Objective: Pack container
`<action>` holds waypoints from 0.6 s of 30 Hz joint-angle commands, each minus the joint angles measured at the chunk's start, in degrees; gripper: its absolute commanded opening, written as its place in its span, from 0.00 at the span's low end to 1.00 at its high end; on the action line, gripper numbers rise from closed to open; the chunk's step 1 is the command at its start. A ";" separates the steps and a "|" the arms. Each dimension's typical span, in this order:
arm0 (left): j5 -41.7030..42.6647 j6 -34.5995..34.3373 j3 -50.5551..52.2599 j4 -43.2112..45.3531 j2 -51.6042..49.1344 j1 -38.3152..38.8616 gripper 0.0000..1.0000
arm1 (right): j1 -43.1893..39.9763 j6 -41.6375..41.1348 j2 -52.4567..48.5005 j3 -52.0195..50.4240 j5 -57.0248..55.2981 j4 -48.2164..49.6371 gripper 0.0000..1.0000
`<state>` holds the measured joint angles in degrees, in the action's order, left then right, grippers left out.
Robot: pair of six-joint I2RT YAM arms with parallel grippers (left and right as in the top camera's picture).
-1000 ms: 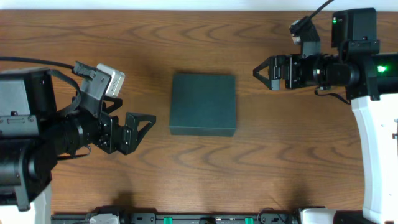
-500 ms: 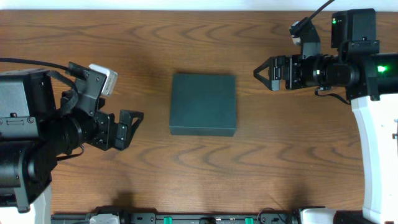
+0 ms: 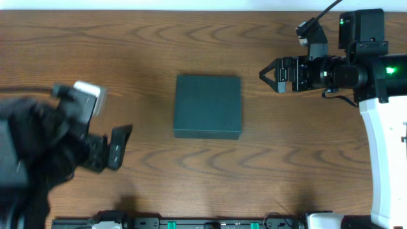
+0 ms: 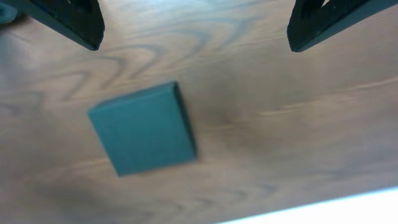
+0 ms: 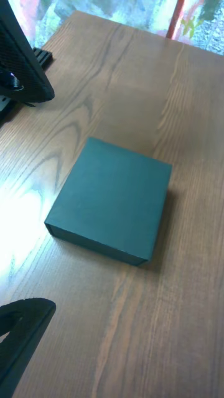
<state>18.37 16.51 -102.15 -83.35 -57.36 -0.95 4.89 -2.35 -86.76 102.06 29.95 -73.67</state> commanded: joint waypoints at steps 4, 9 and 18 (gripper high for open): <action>-15.45 -10.60 4.42 2.03 12.85 -0.98 0.95 | 0.46 0.28 0.17 0.59 0.17 -0.07 0.99; -16.00 -11.04 21.09 10.78 25.42 -5.07 0.95 | 0.46 0.28 0.17 0.59 0.17 -0.07 0.99; -16.04 -15.80 57.70 36.72 41.20 -7.76 0.95 | 0.44 0.28 0.17 0.59 0.17 -0.07 0.99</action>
<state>2.96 3.60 -50.26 -49.74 -18.61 -8.19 4.91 -2.33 -86.76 102.06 29.93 -73.71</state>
